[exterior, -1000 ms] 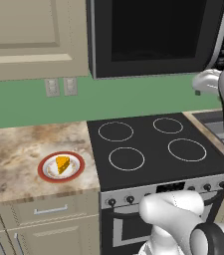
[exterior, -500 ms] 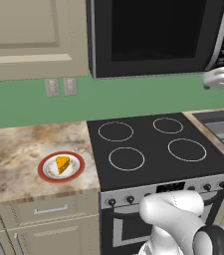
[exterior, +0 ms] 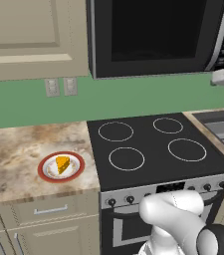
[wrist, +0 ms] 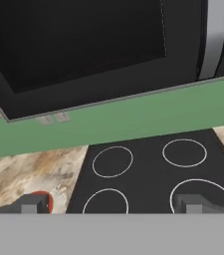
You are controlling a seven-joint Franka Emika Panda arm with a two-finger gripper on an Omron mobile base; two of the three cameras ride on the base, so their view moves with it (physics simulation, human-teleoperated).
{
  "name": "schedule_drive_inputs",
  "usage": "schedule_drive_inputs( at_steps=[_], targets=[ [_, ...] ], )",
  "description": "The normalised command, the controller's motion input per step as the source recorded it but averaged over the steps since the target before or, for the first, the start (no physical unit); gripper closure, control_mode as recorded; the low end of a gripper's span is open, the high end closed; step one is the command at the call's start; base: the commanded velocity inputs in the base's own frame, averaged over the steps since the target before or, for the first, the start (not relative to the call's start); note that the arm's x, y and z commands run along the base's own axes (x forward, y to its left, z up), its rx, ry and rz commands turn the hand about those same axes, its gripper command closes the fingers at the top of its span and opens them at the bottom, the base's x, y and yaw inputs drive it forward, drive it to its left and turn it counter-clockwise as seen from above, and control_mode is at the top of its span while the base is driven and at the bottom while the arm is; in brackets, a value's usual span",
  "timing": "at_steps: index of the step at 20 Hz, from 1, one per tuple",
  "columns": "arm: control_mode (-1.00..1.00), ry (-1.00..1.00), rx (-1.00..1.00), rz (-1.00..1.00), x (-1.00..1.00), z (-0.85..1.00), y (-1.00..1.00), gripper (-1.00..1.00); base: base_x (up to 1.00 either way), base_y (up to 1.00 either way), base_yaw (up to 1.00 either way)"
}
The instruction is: Pick the cheese from the counter and place it in the microwave. Then turn on the microwave.
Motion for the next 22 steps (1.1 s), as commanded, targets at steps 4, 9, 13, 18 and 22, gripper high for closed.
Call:
schedule_drive_inputs(
  at_steps=[4, 9, 13, 18, 22],
  targets=[
    [-1.00, 0.00, 0.00, 0.05, 0.17, 0.13, -0.19, -1.00, 0.00, 0.00, 0.00],
    [-1.00, 0.00, -0.01, 0.09, 0.17, 0.12, -0.17, -1.00, 0.00, 0.00, 0.00],
    [-1.00, 0.00, 0.00, 0.11, 0.17, 0.09, -0.18, -1.00, 0.00, 0.00, 0.00],
    [-1.00, 0.00, -0.02, 0.10, 0.23, 0.04, -0.16, -1.00, 0.00, 0.00, 0.00],
    [-1.00, 0.00, -0.05, 0.06, 0.28, 0.02, -0.14, -1.00, 0.00, 0.00, 0.00]
  ],
)
